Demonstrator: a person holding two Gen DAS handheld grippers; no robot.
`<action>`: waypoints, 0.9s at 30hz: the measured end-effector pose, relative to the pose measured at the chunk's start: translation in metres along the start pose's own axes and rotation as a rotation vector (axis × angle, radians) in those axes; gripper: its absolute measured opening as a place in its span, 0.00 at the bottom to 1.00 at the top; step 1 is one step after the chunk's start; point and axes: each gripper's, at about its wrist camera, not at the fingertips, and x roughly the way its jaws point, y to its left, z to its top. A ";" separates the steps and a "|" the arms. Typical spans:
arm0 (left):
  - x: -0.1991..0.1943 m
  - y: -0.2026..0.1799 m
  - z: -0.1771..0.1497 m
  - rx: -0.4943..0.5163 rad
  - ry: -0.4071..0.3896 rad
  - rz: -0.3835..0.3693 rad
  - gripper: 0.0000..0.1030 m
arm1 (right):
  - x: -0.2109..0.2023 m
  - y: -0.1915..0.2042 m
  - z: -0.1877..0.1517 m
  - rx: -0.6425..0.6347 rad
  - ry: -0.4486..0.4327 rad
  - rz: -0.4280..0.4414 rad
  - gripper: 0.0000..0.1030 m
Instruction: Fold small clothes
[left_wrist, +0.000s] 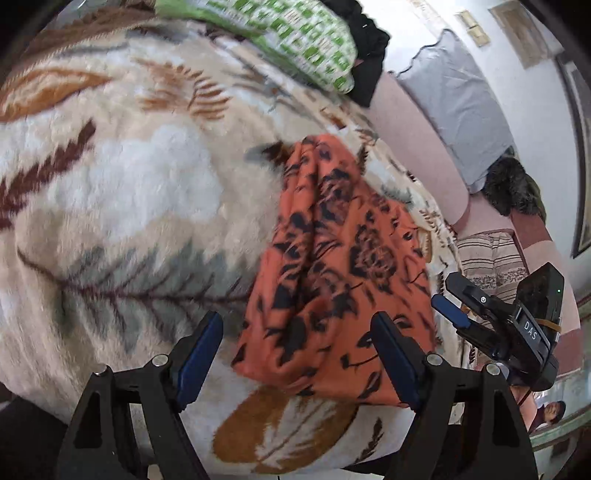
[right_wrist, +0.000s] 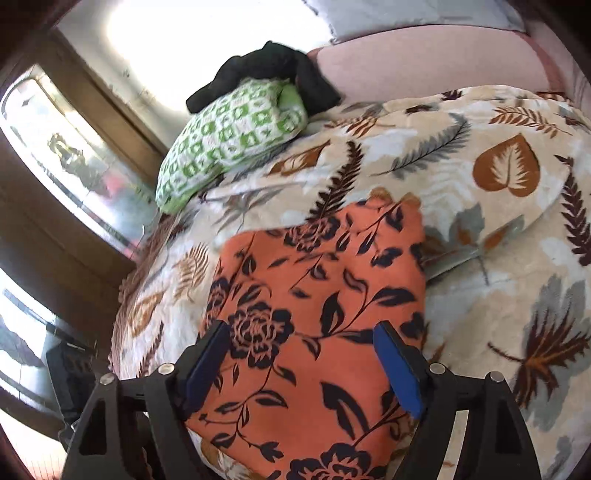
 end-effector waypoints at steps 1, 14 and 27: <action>0.008 0.006 -0.001 -0.004 0.021 0.045 0.44 | 0.011 -0.001 -0.006 0.005 0.037 0.012 0.80; -0.021 -0.051 0.040 0.125 -0.090 0.055 0.64 | 0.028 -0.026 -0.023 0.067 0.120 0.100 0.81; 0.079 -0.031 0.123 0.126 0.052 0.048 0.22 | 0.029 -0.035 -0.021 0.125 0.128 0.181 0.83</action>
